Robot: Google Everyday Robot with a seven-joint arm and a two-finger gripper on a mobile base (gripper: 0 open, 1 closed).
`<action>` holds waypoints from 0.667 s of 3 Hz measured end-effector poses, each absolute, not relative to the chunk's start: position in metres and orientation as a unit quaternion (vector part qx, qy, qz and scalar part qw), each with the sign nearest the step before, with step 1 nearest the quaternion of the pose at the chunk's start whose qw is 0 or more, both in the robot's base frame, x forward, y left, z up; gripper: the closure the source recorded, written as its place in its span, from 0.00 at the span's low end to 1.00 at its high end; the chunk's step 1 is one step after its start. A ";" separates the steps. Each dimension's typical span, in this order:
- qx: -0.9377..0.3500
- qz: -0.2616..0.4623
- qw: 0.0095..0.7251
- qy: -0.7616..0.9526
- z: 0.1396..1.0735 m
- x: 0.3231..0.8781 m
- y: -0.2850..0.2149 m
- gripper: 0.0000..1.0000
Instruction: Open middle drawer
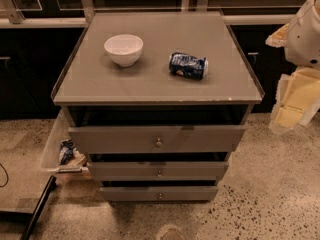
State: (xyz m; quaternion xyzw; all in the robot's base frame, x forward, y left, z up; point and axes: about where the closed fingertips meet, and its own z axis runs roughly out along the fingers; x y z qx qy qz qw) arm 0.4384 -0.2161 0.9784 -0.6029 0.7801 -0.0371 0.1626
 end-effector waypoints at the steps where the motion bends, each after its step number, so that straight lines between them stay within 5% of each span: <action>1: -0.603 -0.037 0.163 0.780 0.978 0.438 -0.216 0.00; 2: -0.606 -0.020 0.156 0.780 0.953 0.441 -0.212 0.00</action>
Offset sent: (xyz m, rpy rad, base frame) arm 0.0055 0.0099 -0.0695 0.0452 0.1017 0.0246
